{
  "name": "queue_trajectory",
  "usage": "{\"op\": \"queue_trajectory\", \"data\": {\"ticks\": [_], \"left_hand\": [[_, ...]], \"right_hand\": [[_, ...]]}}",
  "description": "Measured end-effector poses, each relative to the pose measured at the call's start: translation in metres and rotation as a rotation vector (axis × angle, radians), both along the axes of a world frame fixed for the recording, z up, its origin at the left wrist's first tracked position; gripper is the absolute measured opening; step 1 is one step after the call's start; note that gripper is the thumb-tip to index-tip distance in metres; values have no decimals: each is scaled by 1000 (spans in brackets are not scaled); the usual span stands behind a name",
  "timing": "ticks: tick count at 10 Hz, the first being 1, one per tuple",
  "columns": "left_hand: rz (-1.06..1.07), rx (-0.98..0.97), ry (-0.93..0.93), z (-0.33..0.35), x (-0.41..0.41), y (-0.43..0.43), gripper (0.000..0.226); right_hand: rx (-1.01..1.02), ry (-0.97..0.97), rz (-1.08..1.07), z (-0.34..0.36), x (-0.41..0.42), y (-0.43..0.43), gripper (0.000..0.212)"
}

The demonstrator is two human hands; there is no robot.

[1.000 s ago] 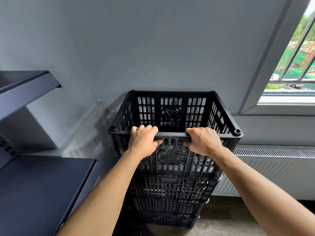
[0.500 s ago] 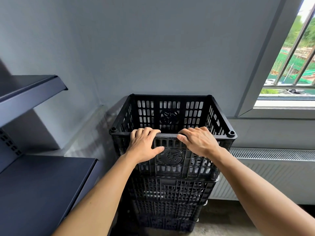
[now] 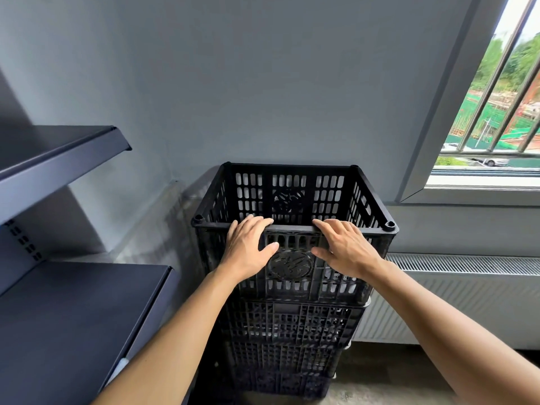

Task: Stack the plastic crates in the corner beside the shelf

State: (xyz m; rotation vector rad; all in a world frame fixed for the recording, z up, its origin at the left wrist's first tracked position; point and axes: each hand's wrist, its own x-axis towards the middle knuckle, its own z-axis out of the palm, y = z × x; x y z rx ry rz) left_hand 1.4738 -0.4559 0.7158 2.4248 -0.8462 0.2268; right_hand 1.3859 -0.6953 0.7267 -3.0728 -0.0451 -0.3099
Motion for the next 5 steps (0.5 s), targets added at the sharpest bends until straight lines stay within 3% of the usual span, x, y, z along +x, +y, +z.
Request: {"op": "queue_trajectory", "data": {"ticks": [3,5], "left_hand": [[-10,-171,-16,9,-40,1,48],[0,-306,176,22,-78,0,40]], "right_hand": [[66,-18,12,9,-22,3,74],[221,-42,5,29,-68,-12,57]]}}
